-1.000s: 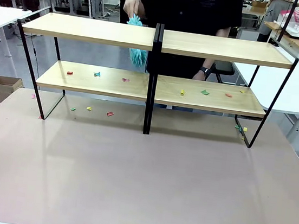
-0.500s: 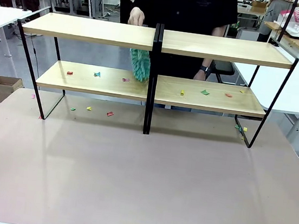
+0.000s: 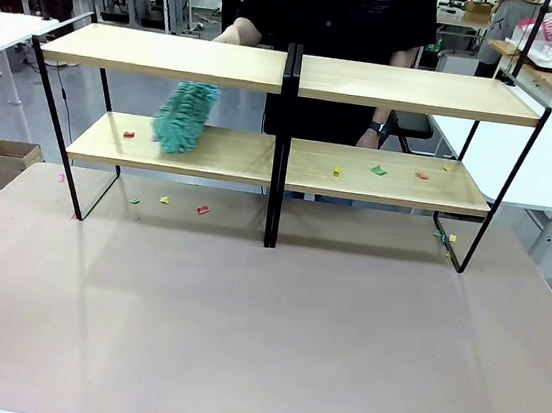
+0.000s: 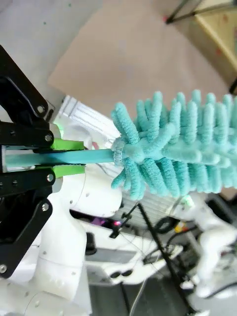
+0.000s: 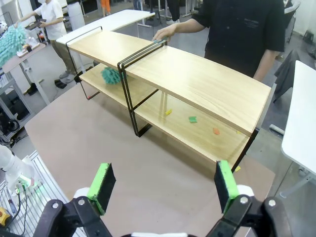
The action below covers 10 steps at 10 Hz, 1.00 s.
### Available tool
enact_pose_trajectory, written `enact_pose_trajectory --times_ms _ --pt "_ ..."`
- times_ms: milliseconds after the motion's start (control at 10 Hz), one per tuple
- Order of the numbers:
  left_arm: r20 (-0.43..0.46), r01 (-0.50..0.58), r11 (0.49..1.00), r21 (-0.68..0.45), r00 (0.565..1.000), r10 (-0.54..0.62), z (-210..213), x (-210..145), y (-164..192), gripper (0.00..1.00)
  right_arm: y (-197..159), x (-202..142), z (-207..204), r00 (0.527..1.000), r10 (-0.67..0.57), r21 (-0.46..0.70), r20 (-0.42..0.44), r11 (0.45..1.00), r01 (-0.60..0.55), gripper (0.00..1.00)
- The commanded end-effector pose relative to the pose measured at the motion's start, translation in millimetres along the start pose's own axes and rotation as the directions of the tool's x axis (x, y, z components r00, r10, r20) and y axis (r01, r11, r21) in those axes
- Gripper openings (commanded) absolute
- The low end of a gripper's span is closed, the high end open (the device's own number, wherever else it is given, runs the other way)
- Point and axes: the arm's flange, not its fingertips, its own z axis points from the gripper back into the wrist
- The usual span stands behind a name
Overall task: Clean the shelves.
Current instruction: Clean another randomly selected level of the Shelf with the Duster.
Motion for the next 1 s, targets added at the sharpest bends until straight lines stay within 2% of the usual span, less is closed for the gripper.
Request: enact_pose_trajectory --times_ms 0,100,200,300,500,600,800,900 --pt "-0.199 0.150 0.977 -0.151 0.964 -0.179 -9 2 -40 0.13 0 0 -1 1.000 0.000 0.001 0.002 1.000 0.000 1.00" --pt "-0.258 0.221 0.950 -0.219 0.926 -0.275 -11 -7 -55 0.13 0 0 -1 1.000 0.000 0.001 0.002 1.000 0.000 1.00" --pt "-0.300 0.215 0.951 -0.224 0.913 -0.277 -21 -5 -65 0.13 0 0 -1 1.000 0.000 0.001 0.002 1.000 0.000 1.00" --pt "-0.348 0.196 0.963 -0.186 0.903 -0.251 -45 11 -70 0.13 0 0 -1 1.000 0.000 0.001 0.002 1.000 0.000 1.00" --pt "-0.398 0.174 0.944 -0.280 0.874 -0.279 -103 59 -67 0.13 0 0 -1 1.000 0.000 0.001 0.002 1.000 0.000 1.00" --pt "-0.421 0.144 0.953 -0.266 0.872 -0.250 -139 80 -69 0.13 0 0 -1 1.000 0.000 0.001 0.002 1.000 0.000 1.00" --pt "-0.510 0.110 0.966 -0.235 0.832 -0.219 -209 105 -88 0.13 0 0 -1 1.000 0.000 0.001 0.002 1.000 0.000 1.00" --pt "-0.562 0.096 0.969 -0.228 0.799 -0.212 -207 109 -87 0.13 0 0 -1 1.000 0.000 0.001 0.002 1.000 0.000 1.00"
